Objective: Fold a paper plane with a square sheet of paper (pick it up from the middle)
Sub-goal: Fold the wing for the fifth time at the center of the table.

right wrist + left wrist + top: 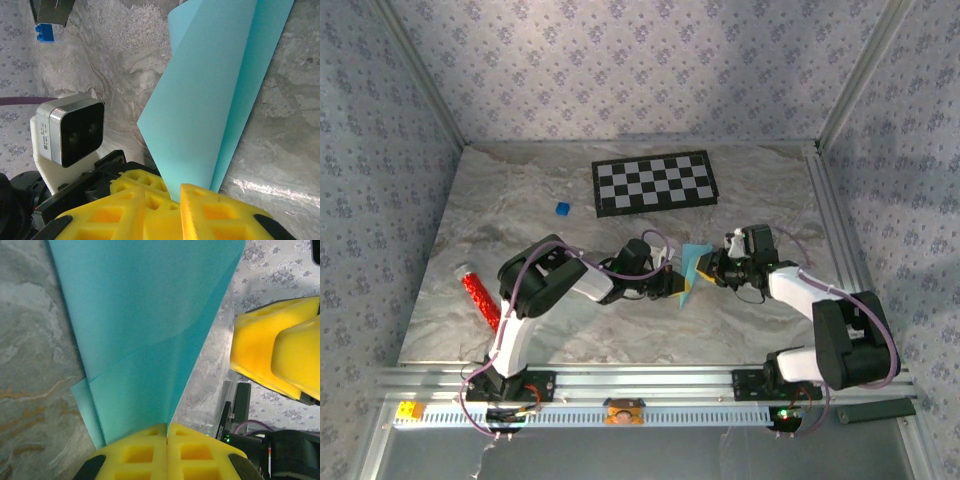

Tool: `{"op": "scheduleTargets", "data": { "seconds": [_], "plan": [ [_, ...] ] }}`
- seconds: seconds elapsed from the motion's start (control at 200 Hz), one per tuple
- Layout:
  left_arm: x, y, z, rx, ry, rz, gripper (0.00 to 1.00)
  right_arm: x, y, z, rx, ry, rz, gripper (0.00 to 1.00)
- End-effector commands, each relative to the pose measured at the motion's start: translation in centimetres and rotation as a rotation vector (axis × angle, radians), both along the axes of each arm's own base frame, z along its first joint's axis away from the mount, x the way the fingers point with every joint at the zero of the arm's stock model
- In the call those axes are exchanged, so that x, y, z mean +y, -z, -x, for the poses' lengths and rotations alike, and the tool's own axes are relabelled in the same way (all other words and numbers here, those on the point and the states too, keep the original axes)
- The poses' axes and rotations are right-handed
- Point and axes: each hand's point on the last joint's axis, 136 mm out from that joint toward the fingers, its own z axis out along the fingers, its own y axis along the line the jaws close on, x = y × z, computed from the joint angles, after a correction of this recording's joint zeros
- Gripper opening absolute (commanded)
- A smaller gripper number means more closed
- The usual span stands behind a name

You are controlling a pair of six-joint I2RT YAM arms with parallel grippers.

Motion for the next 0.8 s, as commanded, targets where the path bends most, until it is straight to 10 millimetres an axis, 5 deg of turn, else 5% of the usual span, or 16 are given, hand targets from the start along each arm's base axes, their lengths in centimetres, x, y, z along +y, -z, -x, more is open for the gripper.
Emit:
{"op": "scheduleTargets", "data": {
  "seconds": [0.0,0.2,0.795],
  "plan": [
    [0.0,0.2,-0.1,0.023,-0.012,0.027,0.0,0.5,0.0,0.0,-0.007,-0.026,-0.027,0.22],
    [0.1,0.3,-0.3,0.048,-0.041,0.056,0.0,0.9,0.2,-0.4,-0.012,-0.037,-0.042,0.12],
    [0.8,1.5,-0.1,0.108,-0.086,0.022,0.0,1.2,0.9,-1.9,-0.01,-0.051,-0.071,0.09]
  ]
}}
